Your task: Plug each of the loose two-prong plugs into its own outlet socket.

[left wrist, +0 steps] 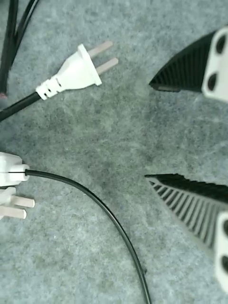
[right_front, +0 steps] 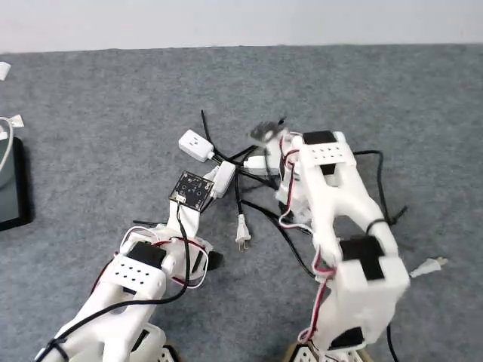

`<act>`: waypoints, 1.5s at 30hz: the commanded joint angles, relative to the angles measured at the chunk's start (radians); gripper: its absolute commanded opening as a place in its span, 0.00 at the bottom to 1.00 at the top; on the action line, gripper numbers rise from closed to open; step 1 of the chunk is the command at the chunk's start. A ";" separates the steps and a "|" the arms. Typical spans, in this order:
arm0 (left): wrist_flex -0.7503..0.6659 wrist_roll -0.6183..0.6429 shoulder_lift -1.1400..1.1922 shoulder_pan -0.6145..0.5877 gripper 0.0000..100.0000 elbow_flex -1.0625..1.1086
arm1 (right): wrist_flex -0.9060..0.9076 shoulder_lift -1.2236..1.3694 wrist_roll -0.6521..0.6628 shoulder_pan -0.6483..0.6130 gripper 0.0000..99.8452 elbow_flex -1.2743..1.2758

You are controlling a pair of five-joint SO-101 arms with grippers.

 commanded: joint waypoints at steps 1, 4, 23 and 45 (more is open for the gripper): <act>-0.028 -0.002 -0.008 -0.020 0.19 -0.010 | 0.021 -0.257 -0.305 -0.048 0.01 0.020; -0.028 -0.002 -0.008 -0.051 0.19 -0.013 | 0.018 -0.421 -0.453 -0.145 0.01 0.147; 0.014 0.000 -0.009 -0.057 0.19 -0.039 | -0.507 -0.553 -0.671 -0.390 0.01 0.763; 0.009 0.055 -0.009 -0.052 0.19 -0.044 | -0.440 -0.584 -0.655 -0.136 0.01 0.766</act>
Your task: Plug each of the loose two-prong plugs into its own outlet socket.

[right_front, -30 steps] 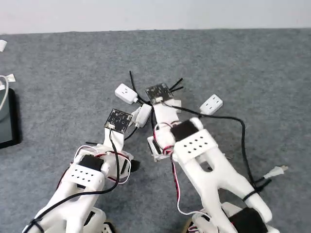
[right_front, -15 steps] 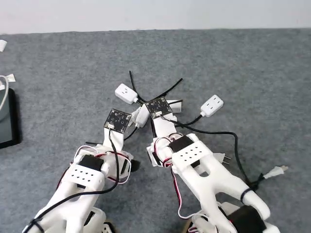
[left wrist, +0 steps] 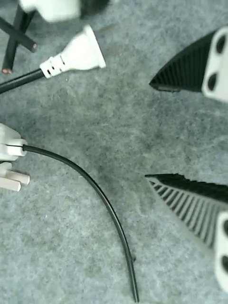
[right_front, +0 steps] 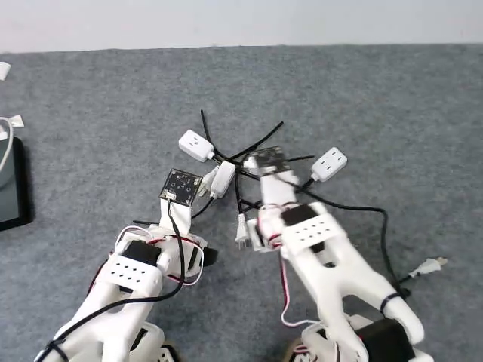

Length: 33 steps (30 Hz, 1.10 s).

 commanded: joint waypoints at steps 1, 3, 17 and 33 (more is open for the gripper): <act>0.003 0.011 -0.009 -0.003 0.19 -0.044 | 0.008 -0.036 0.023 0.084 0.01 -0.002; 0.003 0.011 -0.008 0.000 0.19 -0.044 | 0.008 -0.028 0.054 0.091 0.01 0.006; 0.006 0.020 -0.008 -0.008 0.20 -0.067 | -0.021 -0.010 0.081 -0.051 0.02 0.023; 0.005 0.083 -0.008 -0.008 0.20 -0.070 | 0.147 -0.035 0.080 -0.059 0.16 -0.104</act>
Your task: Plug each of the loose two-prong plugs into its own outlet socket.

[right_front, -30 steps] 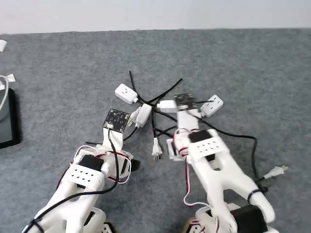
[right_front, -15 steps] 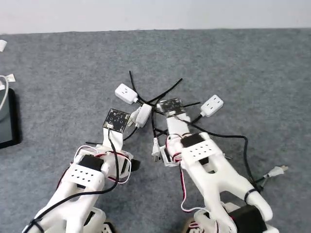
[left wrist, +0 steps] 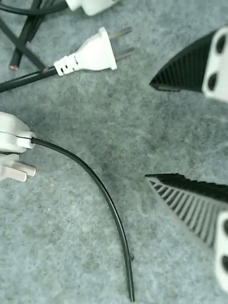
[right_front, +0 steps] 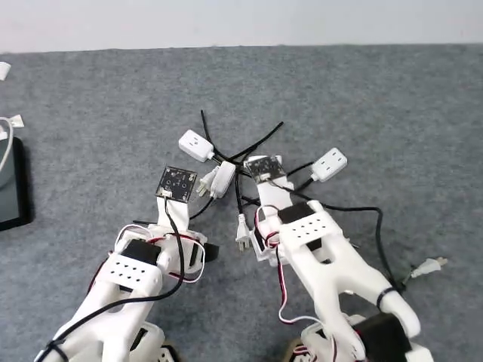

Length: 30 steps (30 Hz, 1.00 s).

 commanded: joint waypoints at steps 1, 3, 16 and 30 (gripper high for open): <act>0.005 0.011 -0.006 -0.008 0.20 -0.056 | 0.031 -0.061 0.008 -0.008 0.16 -0.077; 0.005 0.011 -0.006 -0.008 0.20 -0.056 | 0.036 -0.064 0.012 -0.007 0.16 -0.077; 0.005 0.009 -0.006 -0.009 0.20 -0.053 | 0.061 -0.008 0.049 -0.012 0.30 -0.072; 0.006 0.018 -0.008 -0.195 0.19 -0.122 | 0.173 -0.008 -0.037 -0.031 0.03 -0.296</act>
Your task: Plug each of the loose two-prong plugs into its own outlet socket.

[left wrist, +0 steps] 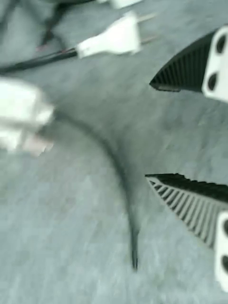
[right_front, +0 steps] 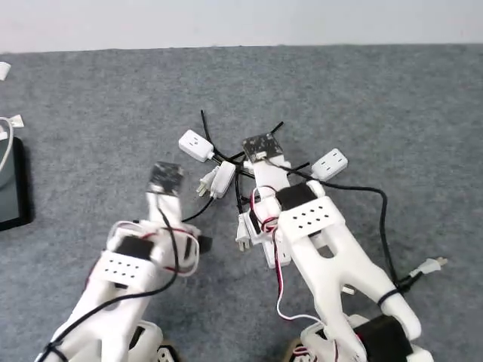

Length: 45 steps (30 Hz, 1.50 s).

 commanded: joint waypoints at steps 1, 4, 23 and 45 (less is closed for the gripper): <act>0.006 0.028 -0.008 -0.146 0.19 -0.093 | -0.016 -0.004 -0.012 -0.033 0.02 -0.072; 0.008 0.106 -0.006 -0.207 0.19 -0.102 | -0.076 0.013 -0.011 -0.088 0.01 -0.068; 0.064 -0.003 -0.008 -0.043 0.19 -0.051 | -0.225 0.314 -0.009 -0.096 0.01 -0.109; 0.064 -0.008 -0.008 -0.043 0.19 -0.054 | -0.237 0.275 0.077 -0.005 0.01 -0.176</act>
